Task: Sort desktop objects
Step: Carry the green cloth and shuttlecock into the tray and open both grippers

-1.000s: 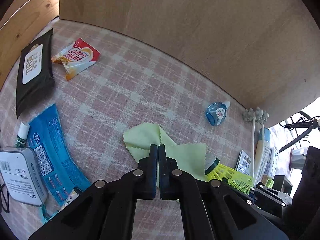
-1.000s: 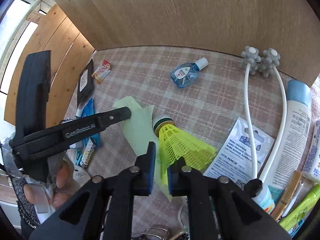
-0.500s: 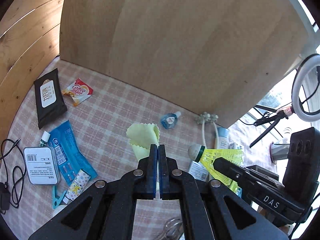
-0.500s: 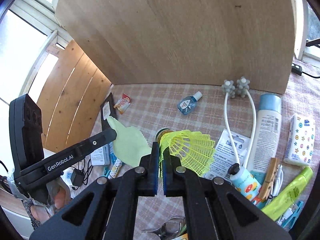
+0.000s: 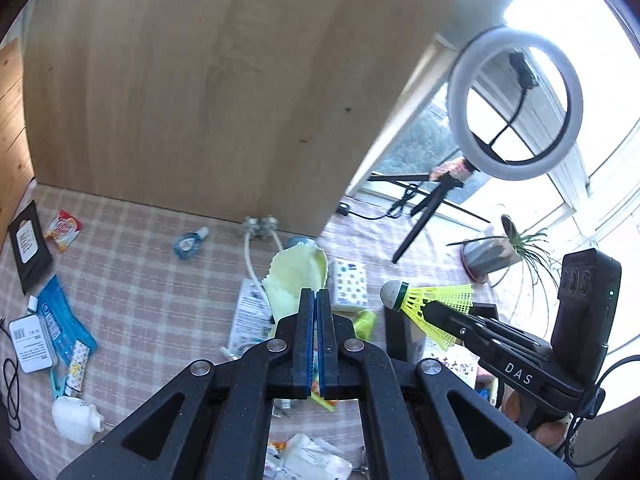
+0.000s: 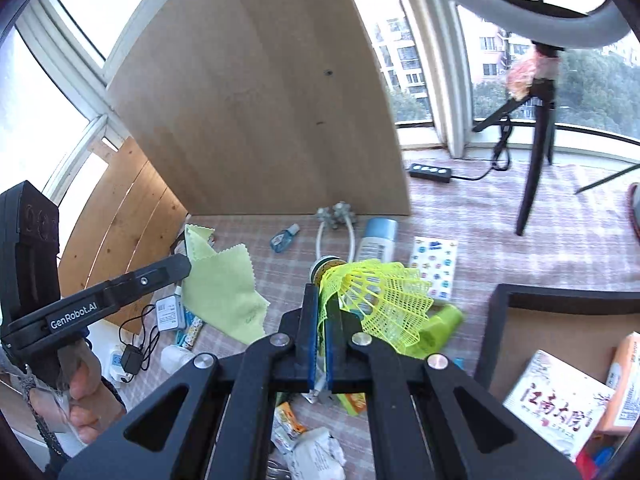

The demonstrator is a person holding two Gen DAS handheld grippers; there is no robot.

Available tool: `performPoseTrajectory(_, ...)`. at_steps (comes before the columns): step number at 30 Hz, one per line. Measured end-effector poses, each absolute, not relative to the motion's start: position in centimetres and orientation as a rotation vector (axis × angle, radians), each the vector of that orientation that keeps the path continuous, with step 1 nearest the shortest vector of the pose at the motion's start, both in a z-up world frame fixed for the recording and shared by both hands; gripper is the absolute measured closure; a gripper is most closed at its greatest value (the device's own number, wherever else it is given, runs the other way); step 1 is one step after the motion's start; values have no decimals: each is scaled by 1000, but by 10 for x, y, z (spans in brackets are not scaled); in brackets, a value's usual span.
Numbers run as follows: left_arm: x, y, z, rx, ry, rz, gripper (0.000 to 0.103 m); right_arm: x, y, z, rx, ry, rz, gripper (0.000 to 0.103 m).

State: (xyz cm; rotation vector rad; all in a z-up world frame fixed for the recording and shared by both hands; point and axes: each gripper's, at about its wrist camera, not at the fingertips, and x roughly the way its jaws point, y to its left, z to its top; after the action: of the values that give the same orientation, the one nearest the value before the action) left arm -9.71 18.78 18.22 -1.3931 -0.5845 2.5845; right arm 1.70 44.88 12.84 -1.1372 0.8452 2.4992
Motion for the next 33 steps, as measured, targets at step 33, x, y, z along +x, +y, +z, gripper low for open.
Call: performPoseTrajectory(33, -73, 454, 199, -1404, -95, 2179, 62, 204, 591, 139, -1018, 941, 2088, 70)
